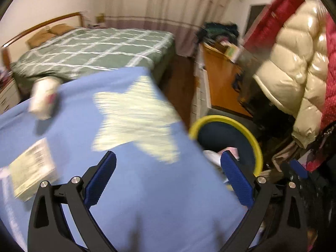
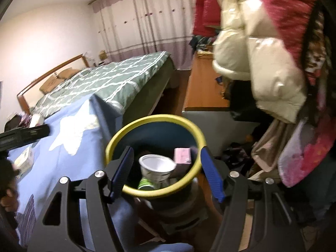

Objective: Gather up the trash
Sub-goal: 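Reach the right gripper to the white paper cup and grasp it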

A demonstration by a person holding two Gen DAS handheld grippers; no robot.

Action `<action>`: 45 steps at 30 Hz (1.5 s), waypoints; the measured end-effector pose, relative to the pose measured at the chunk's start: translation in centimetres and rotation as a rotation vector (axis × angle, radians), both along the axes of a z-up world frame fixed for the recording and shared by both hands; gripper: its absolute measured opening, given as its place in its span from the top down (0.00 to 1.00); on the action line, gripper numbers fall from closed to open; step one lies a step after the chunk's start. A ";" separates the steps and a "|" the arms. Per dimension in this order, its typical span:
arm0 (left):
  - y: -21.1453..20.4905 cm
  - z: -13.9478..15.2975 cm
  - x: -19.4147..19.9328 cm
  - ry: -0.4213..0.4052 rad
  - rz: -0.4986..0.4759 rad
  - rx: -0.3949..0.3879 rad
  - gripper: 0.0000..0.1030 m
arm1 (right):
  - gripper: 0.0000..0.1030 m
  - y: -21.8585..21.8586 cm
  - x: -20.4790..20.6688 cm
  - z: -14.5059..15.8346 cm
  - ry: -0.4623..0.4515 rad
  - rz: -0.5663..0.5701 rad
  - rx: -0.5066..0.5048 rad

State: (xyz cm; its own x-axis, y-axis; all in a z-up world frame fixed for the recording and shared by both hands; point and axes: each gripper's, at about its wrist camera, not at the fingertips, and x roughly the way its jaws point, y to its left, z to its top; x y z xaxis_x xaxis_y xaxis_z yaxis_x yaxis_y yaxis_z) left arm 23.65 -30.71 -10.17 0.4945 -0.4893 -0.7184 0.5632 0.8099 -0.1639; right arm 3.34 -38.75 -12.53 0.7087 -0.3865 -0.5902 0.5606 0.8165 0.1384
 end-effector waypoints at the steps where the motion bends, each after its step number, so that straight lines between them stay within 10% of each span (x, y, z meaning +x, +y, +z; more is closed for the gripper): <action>1: 2.4 0.1 0.0 -0.007 0.033 -0.004 0.05 | 0.39 0.5 0.5 0.0 0.006 0.012 -0.005; 18: 31.6 -2.2 2.1 -0.145 0.443 -0.001 0.05 | 0.39 13.6 14.6 3.3 0.059 0.420 0.022; 29: 30.5 -3.4 1.7 -0.102 0.440 -0.017 0.05 | 0.32 21.8 28.4 5.7 0.091 0.558 0.118; 38: 29.6 -3.5 1.5 -0.092 0.416 -0.019 0.05 | 0.23 27.6 42.4 3.6 0.310 0.531 0.202; 45: 29.5 -3.3 1.3 -0.079 0.393 -0.043 0.05 | 0.23 28.5 44.6 0.5 0.390 0.502 0.267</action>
State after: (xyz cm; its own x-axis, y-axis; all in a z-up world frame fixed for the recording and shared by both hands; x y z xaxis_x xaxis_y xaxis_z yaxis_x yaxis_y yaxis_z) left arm 24.94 -1.25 -13.49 0.7028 -0.2806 -0.6537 0.2241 0.9595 -0.1709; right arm 47.93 -10.23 -12.05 0.4804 0.1268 -0.8678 0.1731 0.9563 0.2356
